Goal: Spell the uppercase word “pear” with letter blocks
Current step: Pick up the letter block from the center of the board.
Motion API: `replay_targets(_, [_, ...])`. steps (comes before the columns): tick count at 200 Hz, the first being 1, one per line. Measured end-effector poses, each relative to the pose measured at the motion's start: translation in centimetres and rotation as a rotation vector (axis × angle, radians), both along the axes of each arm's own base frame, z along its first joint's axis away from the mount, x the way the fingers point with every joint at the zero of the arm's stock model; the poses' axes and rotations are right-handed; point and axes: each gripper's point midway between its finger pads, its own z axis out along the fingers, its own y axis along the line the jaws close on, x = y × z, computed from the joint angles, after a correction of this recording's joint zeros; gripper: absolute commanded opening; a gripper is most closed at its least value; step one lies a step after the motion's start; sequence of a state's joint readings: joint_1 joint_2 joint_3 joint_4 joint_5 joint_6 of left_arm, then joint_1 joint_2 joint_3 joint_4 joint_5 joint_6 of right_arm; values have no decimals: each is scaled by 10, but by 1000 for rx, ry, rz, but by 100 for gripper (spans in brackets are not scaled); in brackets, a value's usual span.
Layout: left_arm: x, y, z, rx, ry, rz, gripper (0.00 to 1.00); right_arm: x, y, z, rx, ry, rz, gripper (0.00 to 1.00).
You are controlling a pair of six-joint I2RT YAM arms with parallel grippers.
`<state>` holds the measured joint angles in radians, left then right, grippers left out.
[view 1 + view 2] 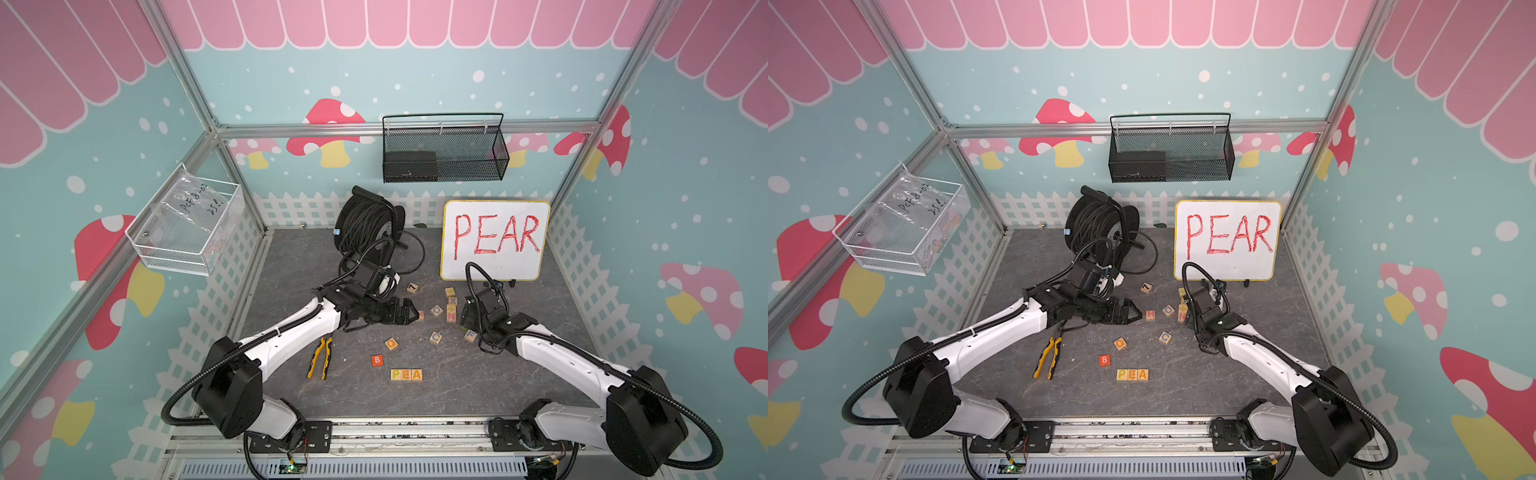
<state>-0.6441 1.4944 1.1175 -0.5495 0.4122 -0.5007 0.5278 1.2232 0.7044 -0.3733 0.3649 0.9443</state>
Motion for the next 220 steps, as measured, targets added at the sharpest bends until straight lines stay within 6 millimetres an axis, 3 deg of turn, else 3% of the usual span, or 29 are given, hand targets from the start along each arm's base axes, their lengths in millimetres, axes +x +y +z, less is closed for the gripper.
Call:
replay_targets(54, [14, 5, 20, 55, -99, 32, 98, -1, 1, 2, 28, -26, 38, 74])
replay_targets(91, [26, 31, 38, 117, -211, 134, 98, 6, 17, 5, 63, -49, 117, 74])
replay_targets(123, [33, 68, 53, 137, -276, 249, 99, 15, 42, 8, 87, -89, 236, 73])
replay_targets(144, [39, 107, 53, 138, -269, 357, 100, 21, 72, 13, 67, -110, 360, 73])
replay_targets(171, [42, 161, 43, 147, -222, 513, 99, 40, 129, 33, 35, -179, 539, 74])
replay_targets(195, [32, 173, 38, 150, -198, 543, 99, 52, 187, 47, 26, -256, 703, 72])
replay_targets(220, [25, 181, 37, 148, -189, 568, 100, 57, 235, 46, 28, -309, 845, 71])
